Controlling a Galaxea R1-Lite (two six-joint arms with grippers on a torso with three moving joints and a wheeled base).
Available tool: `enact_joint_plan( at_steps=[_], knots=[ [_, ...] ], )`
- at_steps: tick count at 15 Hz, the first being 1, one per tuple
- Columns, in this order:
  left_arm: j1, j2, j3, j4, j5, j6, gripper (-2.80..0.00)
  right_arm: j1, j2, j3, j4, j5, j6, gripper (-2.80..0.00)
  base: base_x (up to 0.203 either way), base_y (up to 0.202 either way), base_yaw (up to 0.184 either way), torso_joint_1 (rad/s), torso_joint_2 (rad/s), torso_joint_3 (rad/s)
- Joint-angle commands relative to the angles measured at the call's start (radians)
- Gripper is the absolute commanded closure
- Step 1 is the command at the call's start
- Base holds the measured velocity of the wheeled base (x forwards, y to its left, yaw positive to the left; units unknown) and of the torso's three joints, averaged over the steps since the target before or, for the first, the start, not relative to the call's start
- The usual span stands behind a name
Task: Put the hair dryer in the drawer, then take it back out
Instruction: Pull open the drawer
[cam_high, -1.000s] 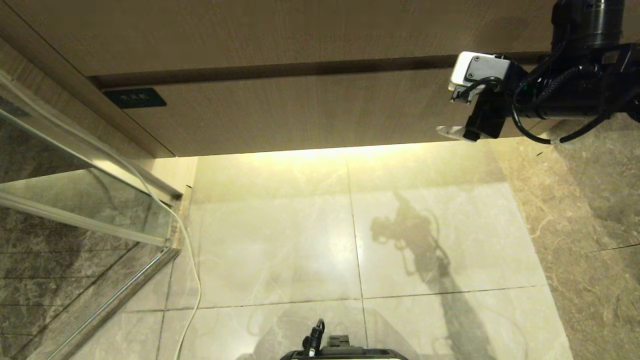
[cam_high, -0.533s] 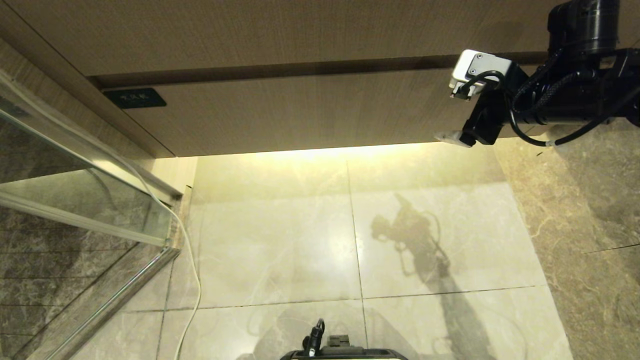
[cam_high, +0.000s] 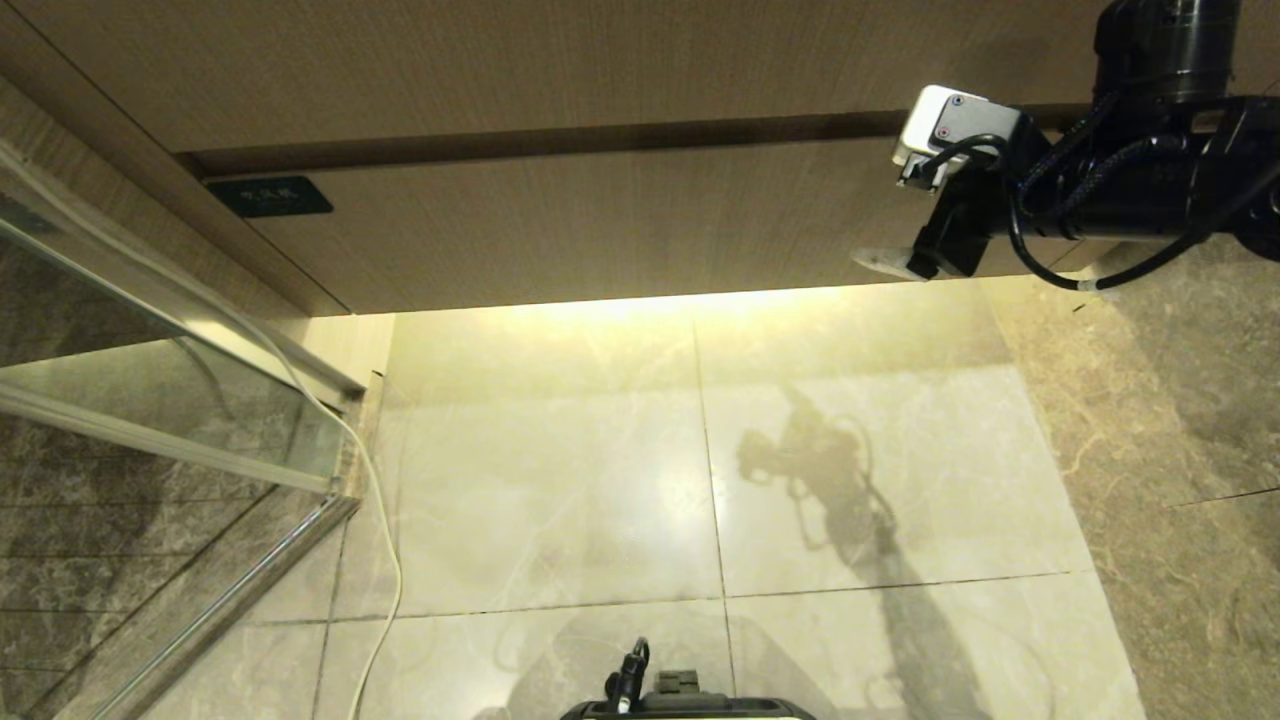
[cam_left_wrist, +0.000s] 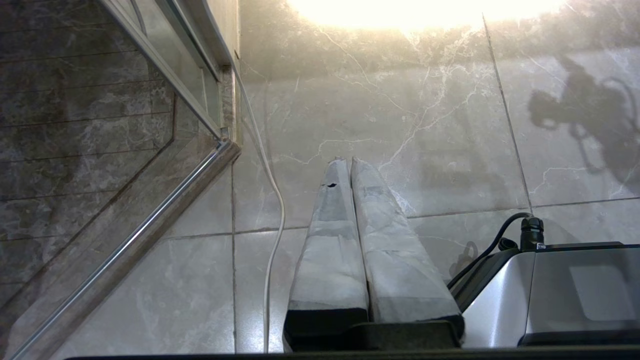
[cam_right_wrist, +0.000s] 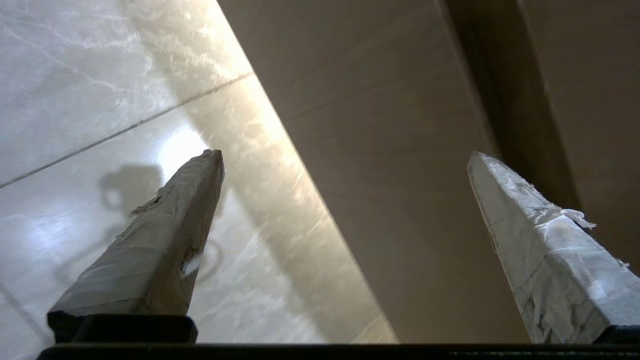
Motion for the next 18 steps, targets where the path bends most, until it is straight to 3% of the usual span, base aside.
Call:
enact_joint_plan(
  at_steps=[1,18],
  knots=[
    [-0.001,0.000,0.002,0.000,0.000,-0.001,0.00,0.002,0.038,-0.011,-0.026,0.009,-0.046,-2.80,0.000,0.000,0.000,0.000,0.00,0.000],
    [0.000,0.000,0.000,0.000,0.000,-0.001,0.00,0.009,0.162,-0.072,-0.285,0.032,-0.069,-2.80,0.000,0.000,0.000,0.000,0.00,0.000]
  ],
)
